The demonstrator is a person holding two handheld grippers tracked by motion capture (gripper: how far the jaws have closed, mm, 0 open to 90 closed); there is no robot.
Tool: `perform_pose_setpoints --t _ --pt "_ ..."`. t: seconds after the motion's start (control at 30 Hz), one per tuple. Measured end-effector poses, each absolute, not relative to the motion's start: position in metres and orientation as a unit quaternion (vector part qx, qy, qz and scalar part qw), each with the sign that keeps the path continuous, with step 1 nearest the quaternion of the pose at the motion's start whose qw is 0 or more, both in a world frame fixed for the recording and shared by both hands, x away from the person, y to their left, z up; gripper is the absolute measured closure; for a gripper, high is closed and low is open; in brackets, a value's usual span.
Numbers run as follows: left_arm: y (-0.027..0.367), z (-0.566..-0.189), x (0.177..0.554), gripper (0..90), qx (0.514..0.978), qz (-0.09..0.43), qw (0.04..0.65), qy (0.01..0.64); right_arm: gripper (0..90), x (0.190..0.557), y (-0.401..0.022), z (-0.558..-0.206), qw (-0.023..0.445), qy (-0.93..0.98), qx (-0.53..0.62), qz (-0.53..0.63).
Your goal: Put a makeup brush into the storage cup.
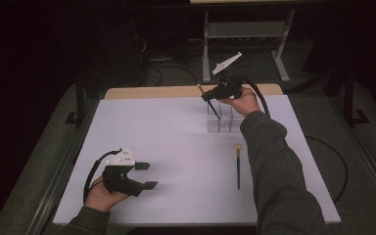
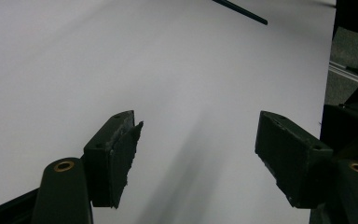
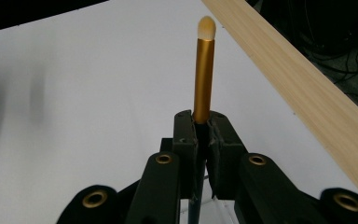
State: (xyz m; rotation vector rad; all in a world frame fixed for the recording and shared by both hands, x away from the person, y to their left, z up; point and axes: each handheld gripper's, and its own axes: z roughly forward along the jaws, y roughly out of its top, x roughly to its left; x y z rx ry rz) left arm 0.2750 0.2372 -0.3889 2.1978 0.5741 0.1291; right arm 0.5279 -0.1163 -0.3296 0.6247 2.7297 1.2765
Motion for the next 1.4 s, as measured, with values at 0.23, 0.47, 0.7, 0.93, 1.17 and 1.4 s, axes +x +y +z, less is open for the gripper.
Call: perform_pose_setpoints --t 0.23,0.47,0.7,0.93,1.17,1.4 --pt "0.237 -0.389 0.275 28.5 0.876 0.052 0.420 0.231 81.9 0.527 -0.117 -0.332 0.036 0.886 0.201 0.416" --pt "0.237 -0.390 0.275 28.3 0.876 0.052 0.419 0.232 81.8 0.524 -0.122 -0.338 0.034 0.885 0.208 0.416" --pt "0.236 -0.391 0.275 28.1 0.878 0.051 0.417 0.230 81.8 0.523 -0.124 -0.342 0.030 0.883 0.212 0.417" --pt "0.236 -0.391 0.274 28.2 0.876 0.049 0.418 0.235 81.7 0.521 -0.125 -0.347 0.030 0.883 0.215 0.416" --pt "0.236 -0.392 0.274 28.3 0.877 0.047 0.416 0.234 81.5 0.520 -0.127 -0.349 0.031 0.884 0.216 0.414" --pt "0.236 -0.392 0.275 28.2 0.878 0.046 0.414 0.236 81.4 0.519 -0.129 -0.352 0.026 0.884 0.220 0.411"
